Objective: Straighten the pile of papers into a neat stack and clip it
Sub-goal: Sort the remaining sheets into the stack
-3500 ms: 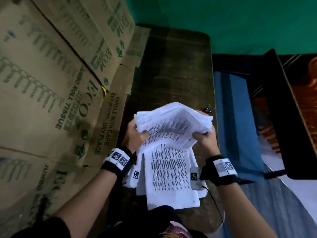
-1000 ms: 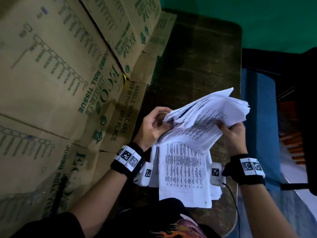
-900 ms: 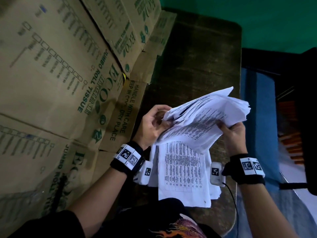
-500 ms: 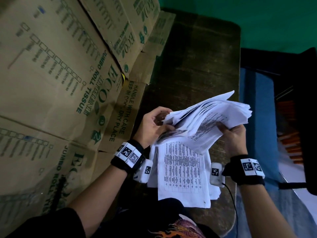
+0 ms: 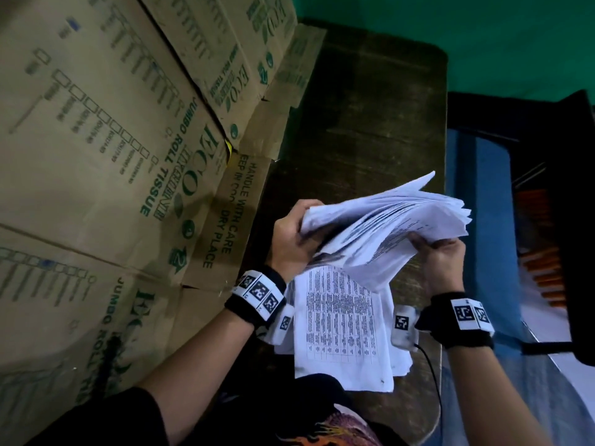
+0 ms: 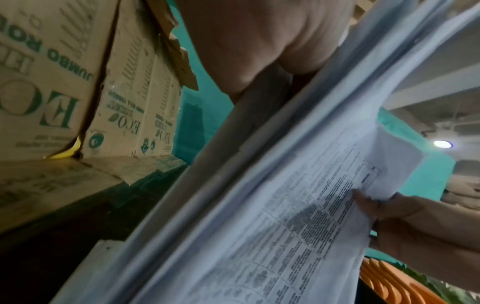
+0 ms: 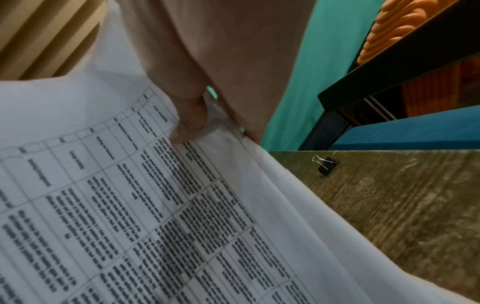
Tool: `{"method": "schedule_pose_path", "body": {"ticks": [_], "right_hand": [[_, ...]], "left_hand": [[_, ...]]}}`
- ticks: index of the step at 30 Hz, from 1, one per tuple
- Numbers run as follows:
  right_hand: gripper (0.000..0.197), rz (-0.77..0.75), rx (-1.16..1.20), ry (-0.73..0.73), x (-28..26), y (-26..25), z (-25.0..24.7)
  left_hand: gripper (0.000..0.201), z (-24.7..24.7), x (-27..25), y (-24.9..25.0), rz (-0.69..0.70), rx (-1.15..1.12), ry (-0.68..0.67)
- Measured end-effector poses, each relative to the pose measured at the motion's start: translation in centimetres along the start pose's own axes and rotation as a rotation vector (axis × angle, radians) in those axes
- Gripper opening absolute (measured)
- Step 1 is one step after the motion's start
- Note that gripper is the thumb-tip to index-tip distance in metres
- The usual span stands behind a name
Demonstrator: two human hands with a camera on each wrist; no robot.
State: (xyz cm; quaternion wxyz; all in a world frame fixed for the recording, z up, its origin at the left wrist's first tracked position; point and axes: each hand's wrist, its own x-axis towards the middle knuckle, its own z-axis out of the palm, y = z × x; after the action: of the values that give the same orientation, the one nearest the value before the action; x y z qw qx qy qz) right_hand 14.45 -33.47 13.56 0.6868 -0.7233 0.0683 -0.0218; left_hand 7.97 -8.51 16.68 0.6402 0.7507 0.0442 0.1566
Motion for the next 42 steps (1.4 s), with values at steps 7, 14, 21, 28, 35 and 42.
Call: {"method": "schedule_pose_path", "body": {"ticks": [7, 14, 21, 28, 35, 42], "right_hand": [[0.027, -0.097, 0.108, 0.146, -0.2, 0.1, -0.6], [0.045, 0.004, 0.136, -0.04, 0.1, 1.4, -0.7], [0.051, 0.048, 0.093, -0.352, 2.2, -1.8, 0.4], [0.031, 0.067, 0.057, -0.129, 1.7, -1.6, 1.8], [0.043, 0.059, 0.069, -0.118, 0.6, -2.4, 3.6], [0.048, 0.127, -0.079, -0.183, -1.4, 0.2, 1.2]], "left_hand": [[0.027, -0.2, 0.4, -0.4, 0.074, 0.008, 0.032], [0.019, -0.4, 0.6, -2.2, -0.048, -0.117, -0.126], [0.021, -1.1, 1.4, -1.3, -0.131, -0.181, -0.158], [0.036, -2.8, 0.7, -2.1, -0.293, -0.297, -0.193], [0.061, 1.9, -0.3, -3.6, -0.287, 0.051, 0.002], [0.062, 2.4, -1.3, -5.1, -0.222, 0.166, 0.048]]}}
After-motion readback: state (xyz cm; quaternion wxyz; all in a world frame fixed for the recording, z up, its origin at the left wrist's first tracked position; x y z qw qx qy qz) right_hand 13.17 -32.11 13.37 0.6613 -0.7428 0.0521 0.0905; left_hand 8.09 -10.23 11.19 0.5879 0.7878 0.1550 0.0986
